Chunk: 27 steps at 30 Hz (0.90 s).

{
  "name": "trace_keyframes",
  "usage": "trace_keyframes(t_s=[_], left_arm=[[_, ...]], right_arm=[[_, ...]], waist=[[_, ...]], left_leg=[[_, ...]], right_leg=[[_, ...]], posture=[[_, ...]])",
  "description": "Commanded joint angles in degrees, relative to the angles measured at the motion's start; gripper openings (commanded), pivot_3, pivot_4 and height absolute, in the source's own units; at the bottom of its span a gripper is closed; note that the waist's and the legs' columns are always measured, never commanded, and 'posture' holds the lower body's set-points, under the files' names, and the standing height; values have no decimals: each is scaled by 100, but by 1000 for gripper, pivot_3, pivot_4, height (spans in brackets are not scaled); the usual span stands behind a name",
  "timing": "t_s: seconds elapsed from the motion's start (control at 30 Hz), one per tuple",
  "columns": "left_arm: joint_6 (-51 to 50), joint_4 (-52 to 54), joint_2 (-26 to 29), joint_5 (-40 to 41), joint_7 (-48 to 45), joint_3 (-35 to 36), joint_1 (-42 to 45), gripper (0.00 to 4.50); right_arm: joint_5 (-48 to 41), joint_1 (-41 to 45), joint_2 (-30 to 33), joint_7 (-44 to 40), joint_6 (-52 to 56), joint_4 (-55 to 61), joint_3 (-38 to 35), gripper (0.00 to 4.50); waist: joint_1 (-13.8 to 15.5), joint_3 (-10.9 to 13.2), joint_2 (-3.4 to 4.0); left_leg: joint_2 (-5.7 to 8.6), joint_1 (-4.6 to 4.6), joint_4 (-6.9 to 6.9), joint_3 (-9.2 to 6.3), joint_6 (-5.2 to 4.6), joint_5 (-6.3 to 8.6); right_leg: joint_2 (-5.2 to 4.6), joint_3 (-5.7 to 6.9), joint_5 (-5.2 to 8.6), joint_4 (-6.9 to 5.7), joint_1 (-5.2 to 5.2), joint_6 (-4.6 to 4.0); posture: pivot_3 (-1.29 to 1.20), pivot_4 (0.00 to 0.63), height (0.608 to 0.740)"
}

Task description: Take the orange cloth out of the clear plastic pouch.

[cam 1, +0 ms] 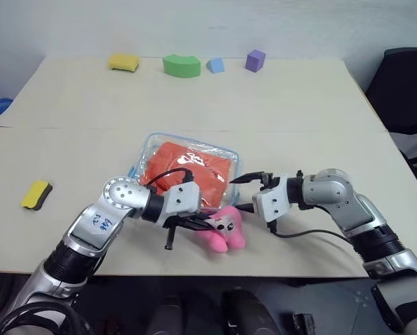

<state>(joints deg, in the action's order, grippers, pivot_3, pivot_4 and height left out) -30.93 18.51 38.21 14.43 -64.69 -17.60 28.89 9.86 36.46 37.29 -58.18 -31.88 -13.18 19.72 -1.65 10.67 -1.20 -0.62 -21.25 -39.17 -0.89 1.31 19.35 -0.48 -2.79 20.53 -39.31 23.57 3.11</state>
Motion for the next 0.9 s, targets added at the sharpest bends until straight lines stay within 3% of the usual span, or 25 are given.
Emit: trace_keyframes(t_s=[0.03,0.13,0.3,0.53,0.7,0.9], left_arm=[[-133,348,40,97,151,151,-40,0],[-210,388,22,102,249,166,-63,0],[-236,406,86,87,395,230,-264,0],[-439,811,583,369,677,1127,-1407,0],[-455,953,950,617,886,2424,-2640,0],[-694,115,1245,1085,979,4351,-3141,0]], right_arm=[[-112,178,-132,-14,-195,-96,30,2514],[-185,217,-190,-57,-190,-120,11,1382],[-201,297,-148,-153,-232,-203,-26,52],[-220,443,38,-239,-308,-520,-156,52],[-264,578,250,-334,-616,-857,-199,52],[-408,602,522,-440,-1087,-1228,-237,52]], waist=[[-1,0,0],[-2,0,0],[-14,0,0],[-18,0,0],[-18,0,0],[-20,1,1]], left_leg=[[0,0,0,0,0,0],[-1,1,0,0,1,0],[-1,1,0,0,1,0],[-3,2,1,-1,1,0],[-4,3,4,-3,-12,7],[-4,5,4,-5,-26,15]], right_leg=[[0,0,0,-1,1,0],[1,0,0,-5,1,0],[1,0,0,-7,2,0],[1,0,0,-8,4,0],[-2,2,1,-1,2,-2],[-3,6,2,-3,1,-5]], posture=[[0,150,740],[0,150,740],[0,150,740],[0,150,740],[0,150,740],[0,150,740]])
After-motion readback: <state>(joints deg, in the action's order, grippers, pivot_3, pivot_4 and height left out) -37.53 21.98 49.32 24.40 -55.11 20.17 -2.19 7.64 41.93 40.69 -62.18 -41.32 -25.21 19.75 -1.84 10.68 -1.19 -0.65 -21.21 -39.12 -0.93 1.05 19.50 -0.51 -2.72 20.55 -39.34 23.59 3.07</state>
